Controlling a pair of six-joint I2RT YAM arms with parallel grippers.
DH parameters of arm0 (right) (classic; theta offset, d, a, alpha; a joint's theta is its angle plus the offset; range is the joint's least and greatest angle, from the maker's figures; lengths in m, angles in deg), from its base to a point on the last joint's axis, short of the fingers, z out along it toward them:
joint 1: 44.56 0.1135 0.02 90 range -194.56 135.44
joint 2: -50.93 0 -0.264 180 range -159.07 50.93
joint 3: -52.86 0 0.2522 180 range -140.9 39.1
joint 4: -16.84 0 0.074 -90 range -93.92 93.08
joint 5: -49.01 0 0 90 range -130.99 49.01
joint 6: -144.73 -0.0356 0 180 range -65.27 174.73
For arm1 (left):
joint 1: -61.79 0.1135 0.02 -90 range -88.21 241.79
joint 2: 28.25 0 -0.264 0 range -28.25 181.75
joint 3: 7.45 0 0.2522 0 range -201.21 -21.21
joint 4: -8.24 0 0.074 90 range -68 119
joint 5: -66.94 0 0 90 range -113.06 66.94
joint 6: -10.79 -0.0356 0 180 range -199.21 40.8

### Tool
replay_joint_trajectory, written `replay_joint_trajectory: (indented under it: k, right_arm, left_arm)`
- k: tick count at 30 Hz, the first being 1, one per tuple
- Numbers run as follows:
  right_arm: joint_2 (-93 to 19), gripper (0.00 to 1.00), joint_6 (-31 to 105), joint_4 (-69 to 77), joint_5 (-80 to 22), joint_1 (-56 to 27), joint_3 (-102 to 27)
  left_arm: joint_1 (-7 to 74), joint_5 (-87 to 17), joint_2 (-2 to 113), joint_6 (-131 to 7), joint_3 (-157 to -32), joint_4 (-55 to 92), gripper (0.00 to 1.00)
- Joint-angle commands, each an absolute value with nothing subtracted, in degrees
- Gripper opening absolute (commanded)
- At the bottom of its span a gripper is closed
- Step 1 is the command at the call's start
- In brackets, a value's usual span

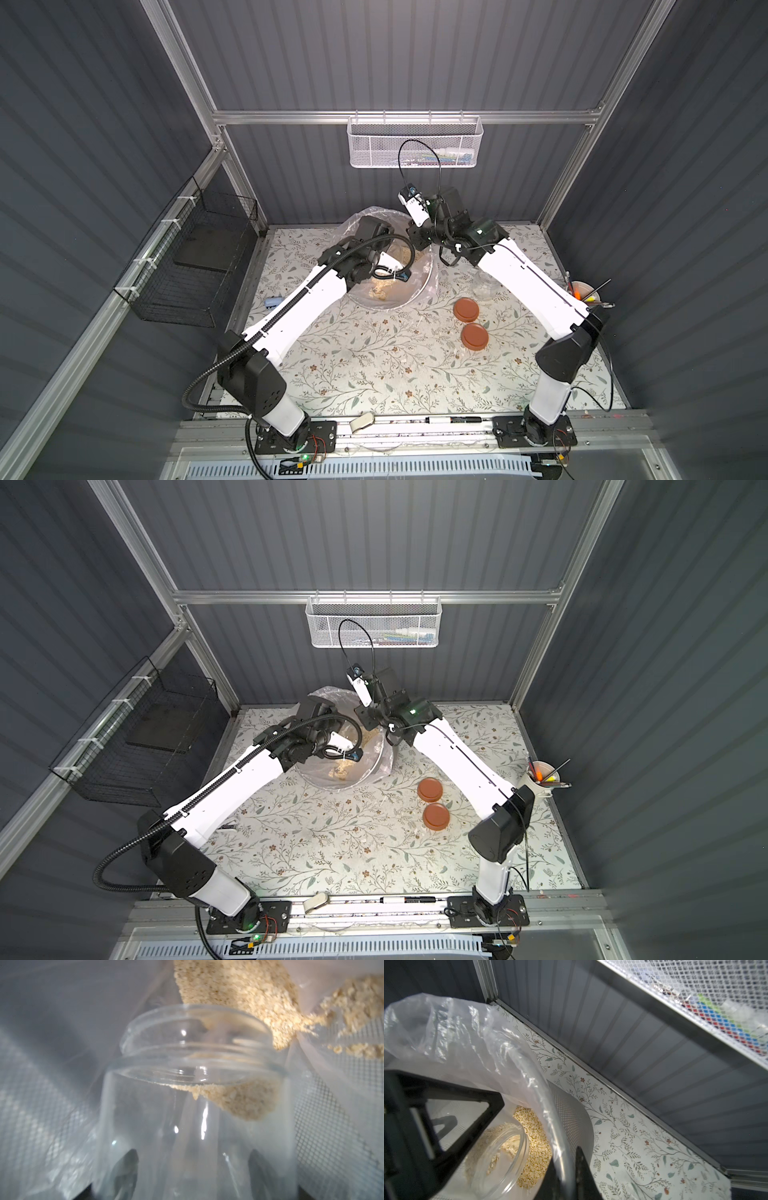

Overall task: Empty expired oatmeal from jars
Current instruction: Place the trash bin at the center of the board.

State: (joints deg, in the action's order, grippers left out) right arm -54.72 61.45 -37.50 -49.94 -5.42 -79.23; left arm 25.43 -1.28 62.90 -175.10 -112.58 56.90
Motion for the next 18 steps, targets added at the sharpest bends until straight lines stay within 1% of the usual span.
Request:
replay_joint_trajectory:
  k: [1, 4, 10, 12, 14, 15, 17, 18]
  right_arm:
    - [-55.91, 0.00, 55.13, -44.20, -42.11, -6.82, -82.79]
    - [-56.04, 0.00, 53.14, -45.79, -38.70, -8.13, -82.40]
    - [-56.04, 0.00, 51.36, -46.58, -36.34, -9.25, -80.38]
    - [-56.13, 0.03, 50.89, -46.57, -35.60, -9.48, -79.74]
    - [-56.56, 0.09, 50.53, -46.62, -35.32, -9.57, -79.30]
    - [-56.69, 0.14, 50.45, -46.73, -35.34, -9.60, -79.13]
    - [-56.79, 0.26, 50.11, -46.75, -35.55, -9.79, -78.72]
    - [-56.82, 0.34, 49.95, -46.68, -35.54, -9.98, -78.67]
  left_arm:
    - [26.26, -7.52, 60.60, -163.39, -115.34, 57.89, 0.00]
    - [27.41, -9.04, 60.83, -160.66, -115.43, 59.92, 0.00]
    - [28.91, -8.66, 60.73, -157.15, -115.94, 61.91, 0.00]
    - [29.14, -8.85, 60.86, -154.42, -116.92, 61.73, 0.00]
    - [29.10, -9.33, 61.39, -152.49, -117.90, 62.75, 0.00]
    - [29.10, -9.52, 61.64, -152.17, -118.15, 63.44, 0.00]
    - [29.10, -9.22, 61.77, -151.66, -117.66, 63.31, 0.00]
    - [29.10, -9.22, 61.85, -151.37, -117.66, 63.48, 0.00]
